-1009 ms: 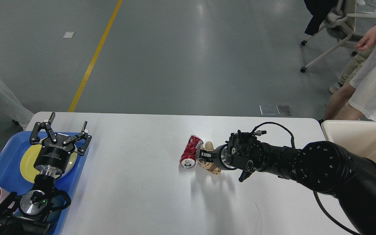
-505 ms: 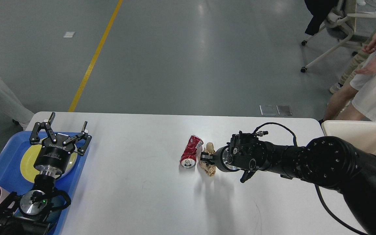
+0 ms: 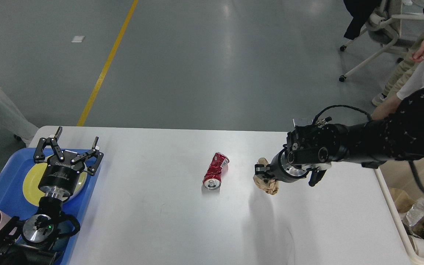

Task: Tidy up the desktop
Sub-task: 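Carry the crumpled tan paper into the white bin and release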

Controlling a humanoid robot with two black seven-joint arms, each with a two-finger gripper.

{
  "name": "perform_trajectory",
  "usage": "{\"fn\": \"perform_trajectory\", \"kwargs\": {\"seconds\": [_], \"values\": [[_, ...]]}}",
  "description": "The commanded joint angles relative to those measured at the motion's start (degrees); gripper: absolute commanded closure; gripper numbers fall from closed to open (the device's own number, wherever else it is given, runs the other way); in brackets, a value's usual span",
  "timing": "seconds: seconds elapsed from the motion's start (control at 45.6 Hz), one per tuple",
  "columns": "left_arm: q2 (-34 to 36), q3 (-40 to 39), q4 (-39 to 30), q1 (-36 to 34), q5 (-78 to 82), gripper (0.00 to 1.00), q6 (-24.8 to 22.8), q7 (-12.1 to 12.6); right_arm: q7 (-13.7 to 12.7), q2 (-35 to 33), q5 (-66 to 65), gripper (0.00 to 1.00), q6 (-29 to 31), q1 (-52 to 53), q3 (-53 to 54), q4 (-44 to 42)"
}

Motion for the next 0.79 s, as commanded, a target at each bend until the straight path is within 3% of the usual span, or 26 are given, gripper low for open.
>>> {"fn": "perform_trajectory", "kwargs": {"seconds": [0.0, 0.263, 0.373, 0.483, 0.526, 0.768], "values": [[0.00, -0.06, 0.00, 0.00, 0.00, 0.03, 0.00, 0.00, 0.12, -2.19, 4.54, 1.00, 3.86, 11.06, -7.83, 8.73], [0.00, 0.03, 0.00, 0.00, 0.00, 0.03, 0.00, 0.00, 0.56, -8.96, 5.43, 1.00, 22.24, 33.58, -16.45, 20.95], [0.00, -0.06, 0.00, 0.00, 0.00, 0.03, 0.00, 0.00, 2.57, -9.59, 5.43, 1.00, 28.75, 39.82, -21.90, 23.94], [0.00, 0.03, 0.00, 0.00, 0.00, 0.03, 0.00, 0.00, 10.12, -9.50, 5.34, 1.00, 30.42, 43.78, -27.00, 26.32], [0.00, -0.06, 0.00, 0.00, 0.00, 0.04, 0.00, 0.00, 11.89, -9.50, 5.34, 1.00, 30.43, 45.27, -28.50, 26.67], [0.00, 0.03, 0.00, 0.00, 0.00, 0.03, 0.00, 0.00, 12.07, -10.37, 4.99, 1.00, 29.55, 46.60, -34.12, 26.23]]}}
